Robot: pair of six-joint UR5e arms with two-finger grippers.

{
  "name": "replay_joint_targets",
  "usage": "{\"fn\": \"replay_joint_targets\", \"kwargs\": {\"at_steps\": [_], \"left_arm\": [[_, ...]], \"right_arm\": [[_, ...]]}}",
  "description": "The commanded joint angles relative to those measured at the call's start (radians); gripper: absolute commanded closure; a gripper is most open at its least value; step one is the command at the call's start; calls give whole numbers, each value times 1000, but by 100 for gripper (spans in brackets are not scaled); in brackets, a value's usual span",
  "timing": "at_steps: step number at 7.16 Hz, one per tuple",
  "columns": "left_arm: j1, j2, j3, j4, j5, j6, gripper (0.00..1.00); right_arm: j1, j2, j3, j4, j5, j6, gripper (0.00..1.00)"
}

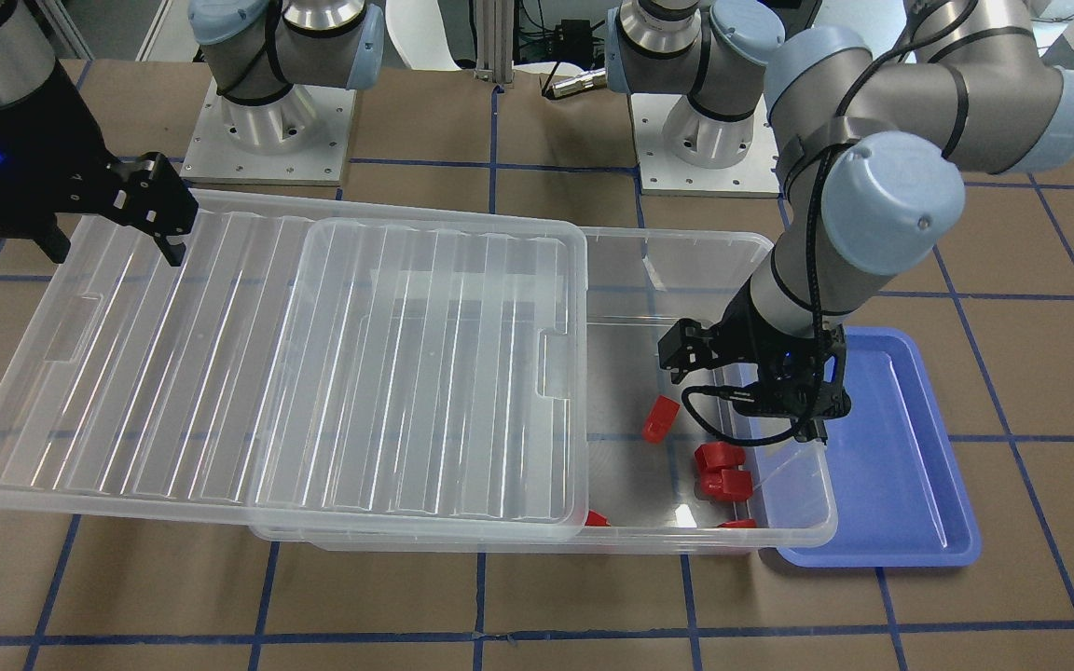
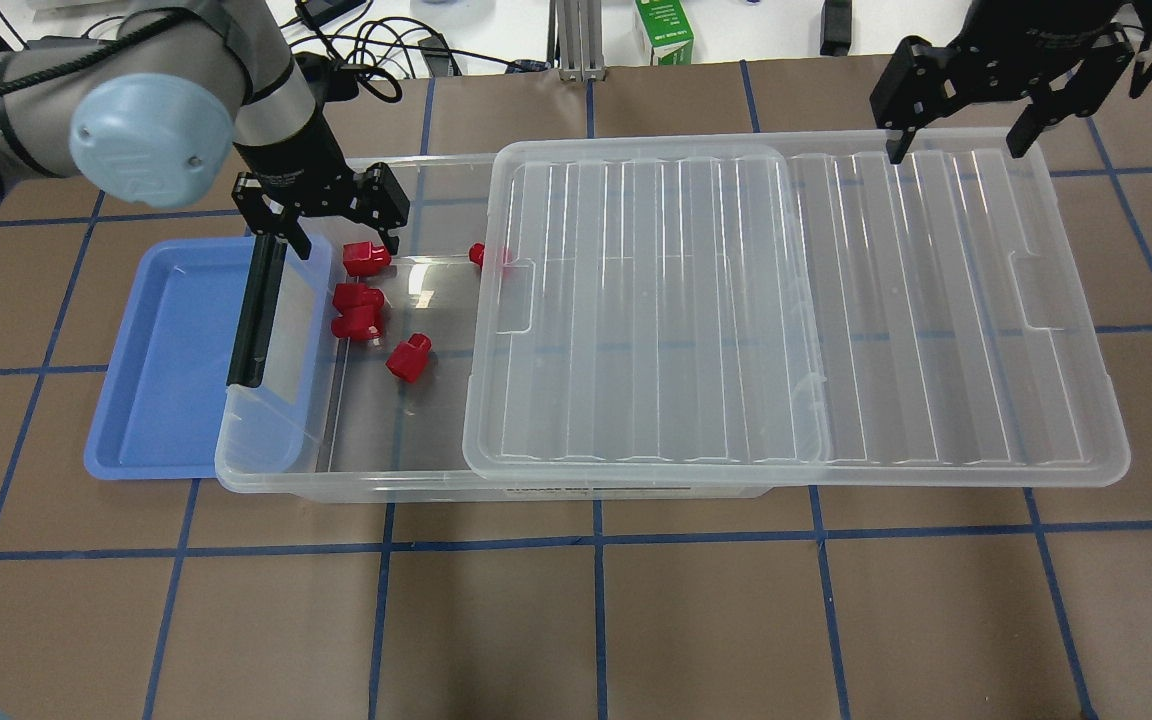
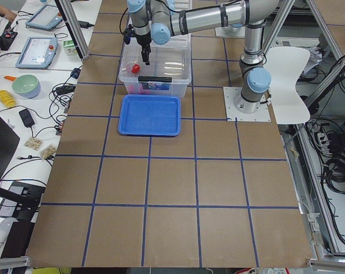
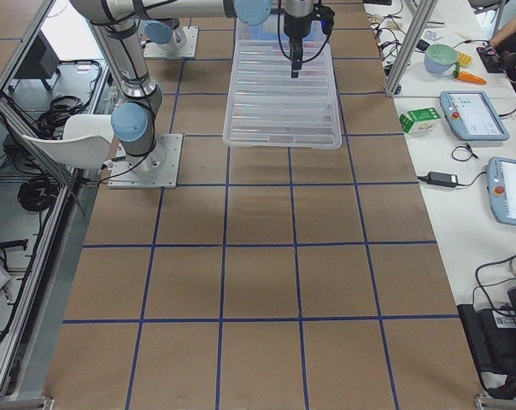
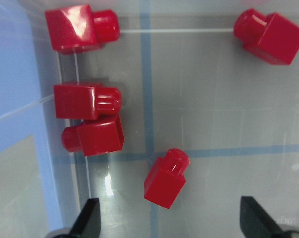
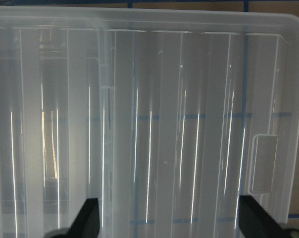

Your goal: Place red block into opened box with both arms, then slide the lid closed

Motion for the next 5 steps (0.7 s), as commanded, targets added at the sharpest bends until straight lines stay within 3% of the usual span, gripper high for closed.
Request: {"fn": "replay_joint_targets", "kwargs": {"at_steps": [1,3,5], "left_arm": [[6,101,9,-84,10,-1,0],[7,198,-6,-178,97,1,0],[6,221,-26,-195,91,1,0]], "right_arm": [[-144,-16,1,6,1,-231,0],[-314,-16,5,6,-2,-450,0],[-465,-14,17,8,0,-557,0]]}}
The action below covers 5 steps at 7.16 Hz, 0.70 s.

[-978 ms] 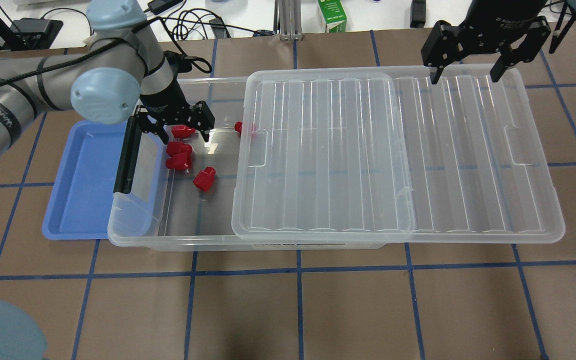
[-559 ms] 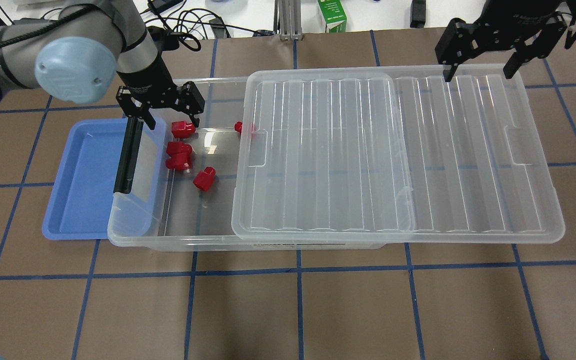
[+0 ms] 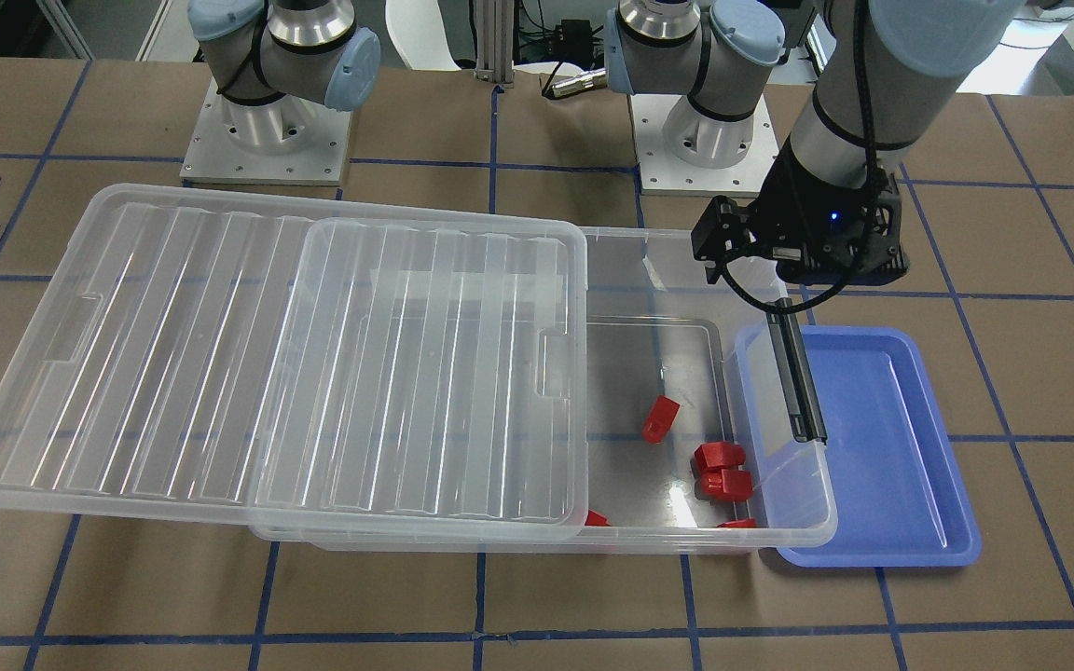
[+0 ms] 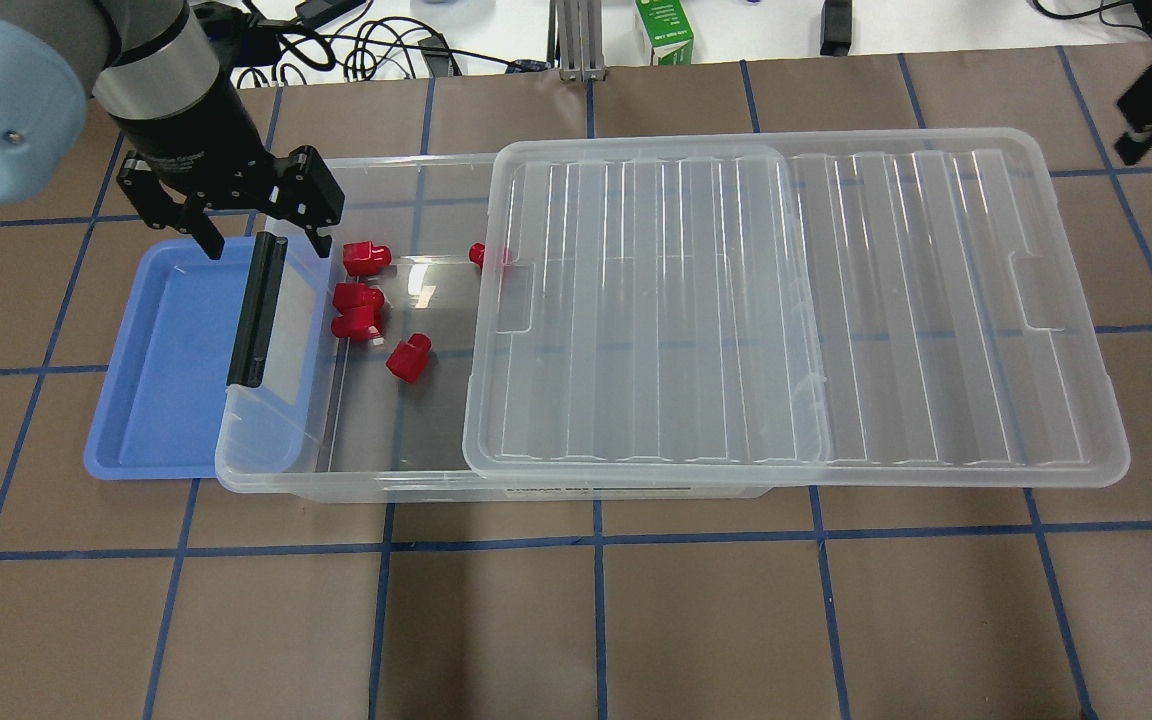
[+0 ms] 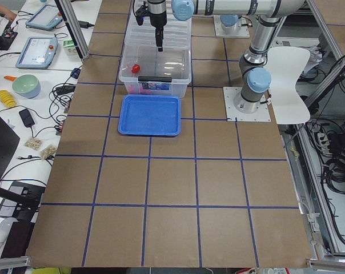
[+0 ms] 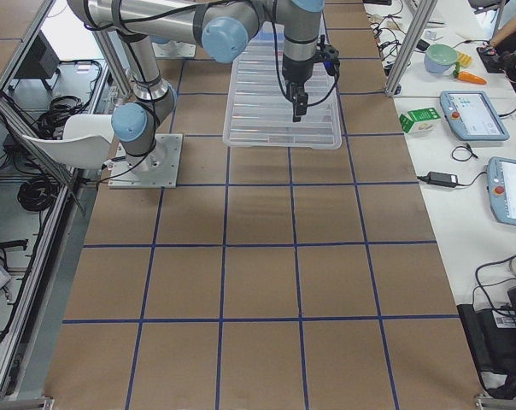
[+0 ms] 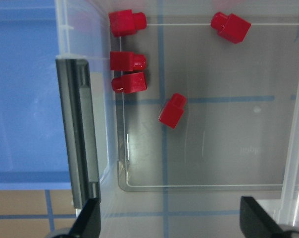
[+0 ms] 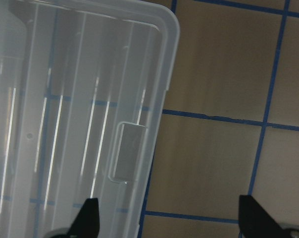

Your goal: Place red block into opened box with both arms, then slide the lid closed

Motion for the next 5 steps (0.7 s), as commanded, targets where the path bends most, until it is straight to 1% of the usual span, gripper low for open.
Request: {"fn": "replay_joint_targets", "kwargs": {"at_steps": [1,2,3,4,5], "left_arm": [[-1,35,-49,-36,16,0,0],[5,40,-68,-30,10,2,0],[-2,43,-65,-28,7,0,0],[-2,49,-68,-30,6,0,0],[-1,54,-68,-28,6,0,0]], "right_arm": [[-97,9,28,-3,-3,-60,0],[-97,12,84,-21,5,-56,0],[-97,17,172,-116,5,-48,0],[-97,26,270,-262,5,-24,0],[-97,32,347,-355,2,-25,0]]}}
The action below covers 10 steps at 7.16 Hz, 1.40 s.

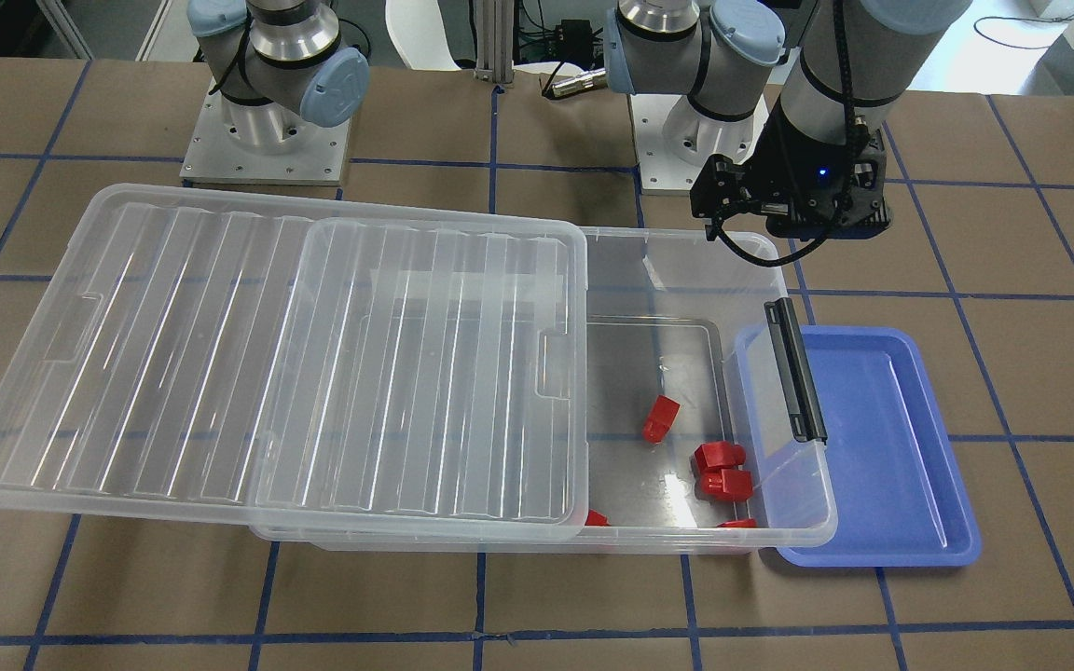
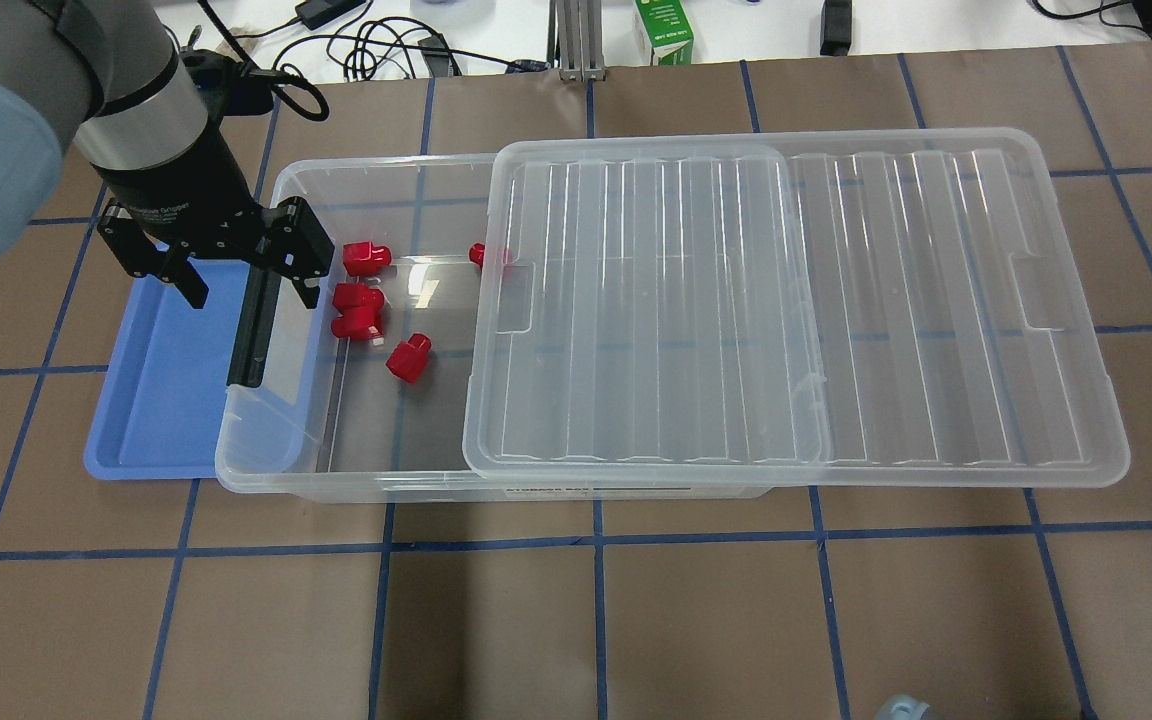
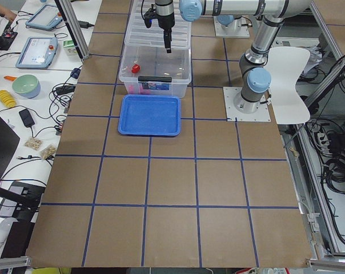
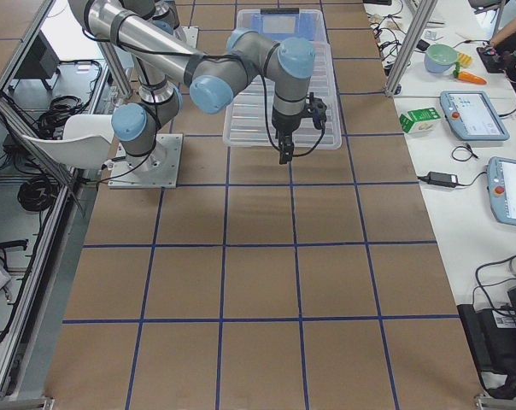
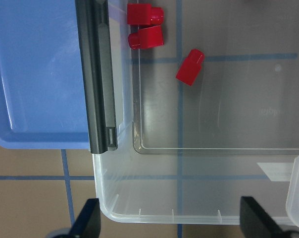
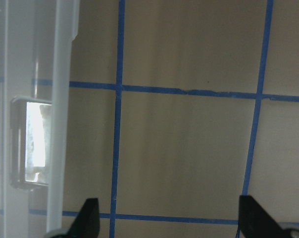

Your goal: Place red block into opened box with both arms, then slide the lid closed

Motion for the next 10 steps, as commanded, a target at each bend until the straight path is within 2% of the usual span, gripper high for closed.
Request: {"fn": "replay_joint_targets", "kwargs": {"at_steps": [1,6,10], "left_arm": [[2,8,0,1,2,0,0],[0,31,-2,1,4,-9,0],[0,29,-5,1,4,-9,0]], "right_arm": [[1,8,124,-149,-1,11,0],[30,27,138,-143,15,113,0],[183,38,135,-143,15,277,0]]}}
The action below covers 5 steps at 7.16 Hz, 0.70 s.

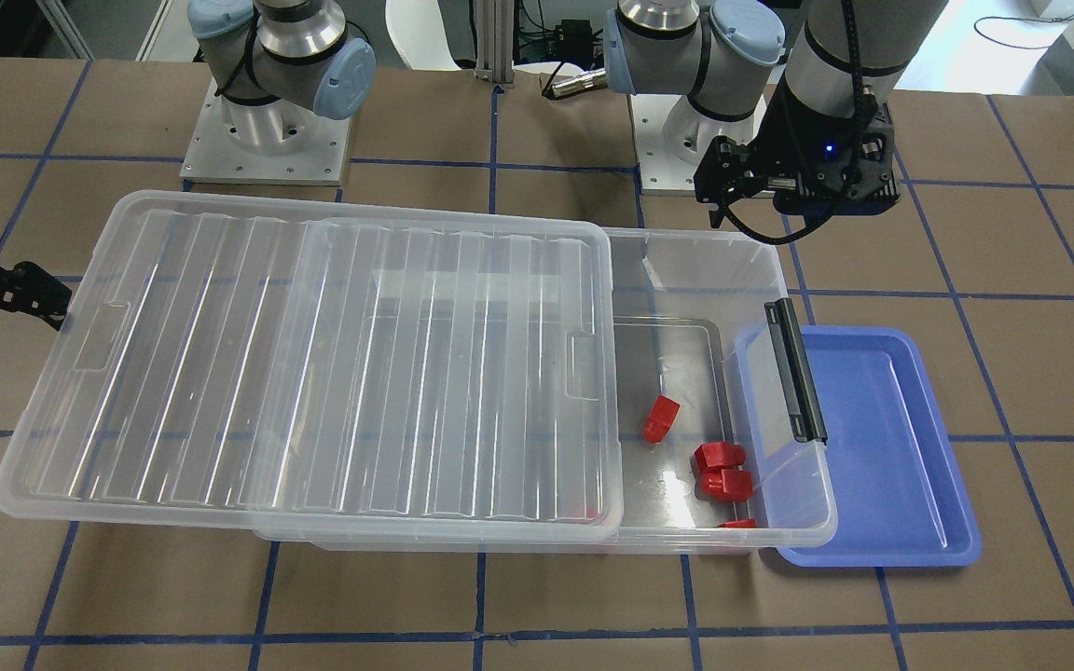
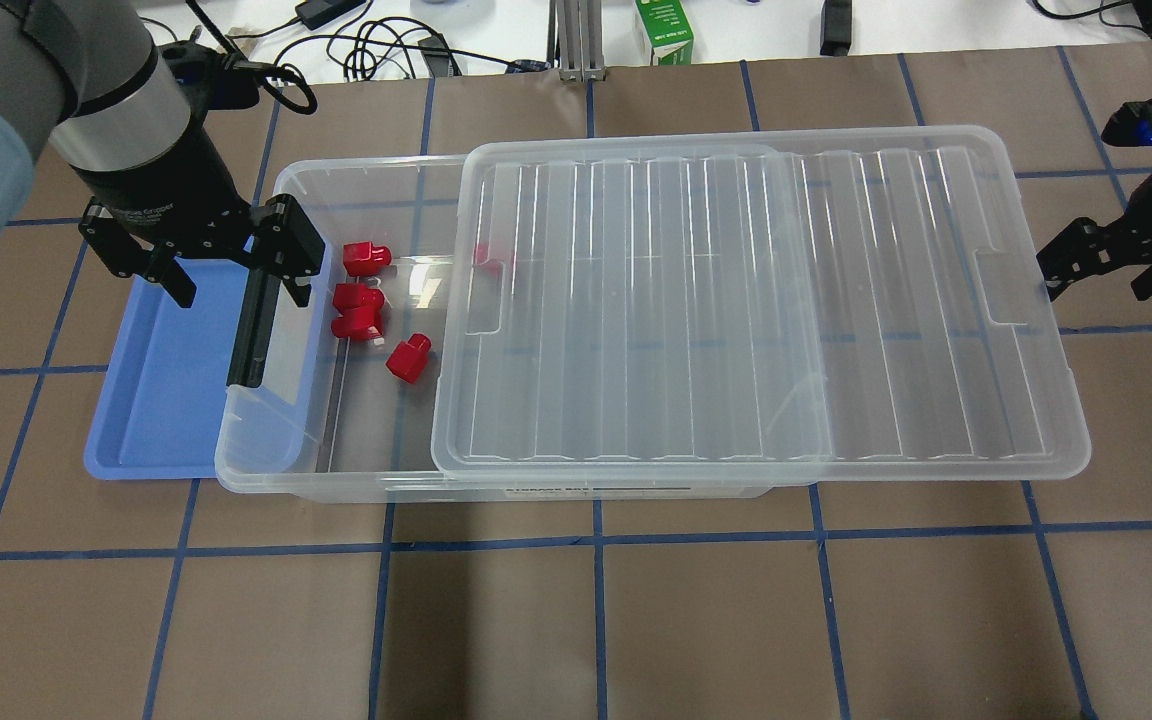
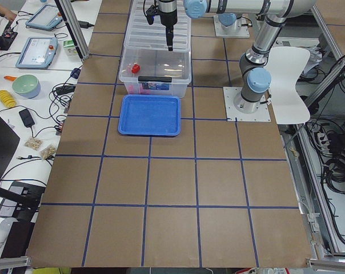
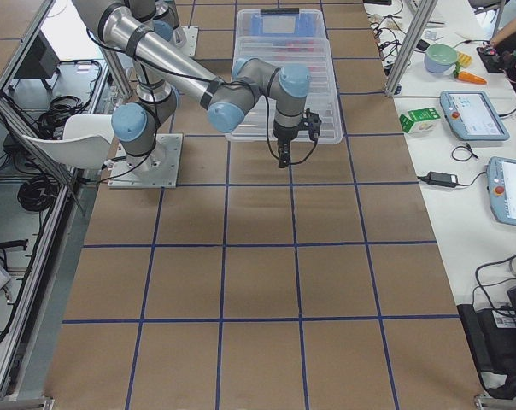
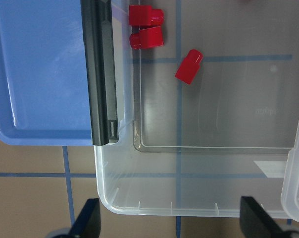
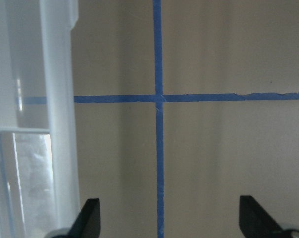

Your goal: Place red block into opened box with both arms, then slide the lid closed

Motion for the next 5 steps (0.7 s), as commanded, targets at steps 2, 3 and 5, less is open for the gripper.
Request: {"fn": "replay_joint_targets", "kwargs": {"at_steps": [2,3,5], "left_arm": [[0,0,0,2,-7,-2,0],[0,0,0,2,-4,-2,0],[0,0,-1,0,1,-2,0]], "right_arm": [[129,8,-1,-13,2,126,0],[166,9,-1,-16,0,182,0],[216,12,-6,-34,0,235,0]]}}
